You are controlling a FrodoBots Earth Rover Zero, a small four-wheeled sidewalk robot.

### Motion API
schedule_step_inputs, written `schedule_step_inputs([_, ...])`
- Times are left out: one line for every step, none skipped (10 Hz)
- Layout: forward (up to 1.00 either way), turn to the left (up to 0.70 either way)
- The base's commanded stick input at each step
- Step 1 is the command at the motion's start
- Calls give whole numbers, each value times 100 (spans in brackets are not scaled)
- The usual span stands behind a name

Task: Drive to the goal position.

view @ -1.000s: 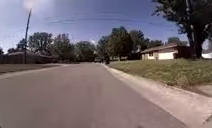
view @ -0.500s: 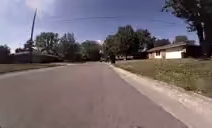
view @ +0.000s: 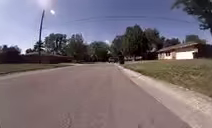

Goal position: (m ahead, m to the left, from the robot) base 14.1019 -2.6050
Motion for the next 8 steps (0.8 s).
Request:
schedule_step_inputs([70,0])
schedule_step_inputs([70,0])
schedule_step_inputs([70,0])
schedule_step_inputs([70,-7])
schedule_step_inputs([70,-27])
schedule_step_inputs([70,-35])
schedule_step_inputs([70,-35])
schedule_step_inputs([70,0])
